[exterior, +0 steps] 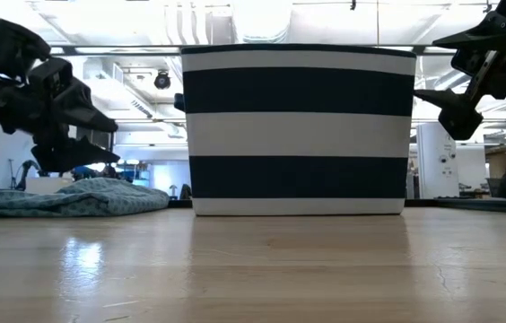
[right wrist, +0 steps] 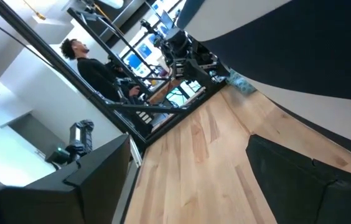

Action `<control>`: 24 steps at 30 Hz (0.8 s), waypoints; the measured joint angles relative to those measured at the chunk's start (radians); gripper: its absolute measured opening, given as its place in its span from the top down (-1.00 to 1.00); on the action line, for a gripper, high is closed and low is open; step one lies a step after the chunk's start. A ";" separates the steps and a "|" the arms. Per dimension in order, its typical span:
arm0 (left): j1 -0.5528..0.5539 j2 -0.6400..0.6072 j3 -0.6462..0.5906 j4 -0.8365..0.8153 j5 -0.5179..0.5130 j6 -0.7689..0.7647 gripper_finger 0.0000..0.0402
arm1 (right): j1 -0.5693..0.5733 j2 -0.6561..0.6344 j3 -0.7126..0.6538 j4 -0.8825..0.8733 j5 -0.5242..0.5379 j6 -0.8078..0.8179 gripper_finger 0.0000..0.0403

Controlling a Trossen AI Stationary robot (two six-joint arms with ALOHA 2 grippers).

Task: Pick & place medical supplies in basket/bin
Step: Return to Home Position

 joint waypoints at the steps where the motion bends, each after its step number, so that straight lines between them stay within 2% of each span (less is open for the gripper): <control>1: 0.000 0.006 0.000 0.000 0.000 0.000 -0.35 | 0.000 0.000 0.000 0.000 0.000 0.000 -0.54; 24: 0.000 0.067 0.000 0.000 0.000 0.000 -0.35 | 0.000 -0.001 0.000 0.000 0.000 0.000 -0.52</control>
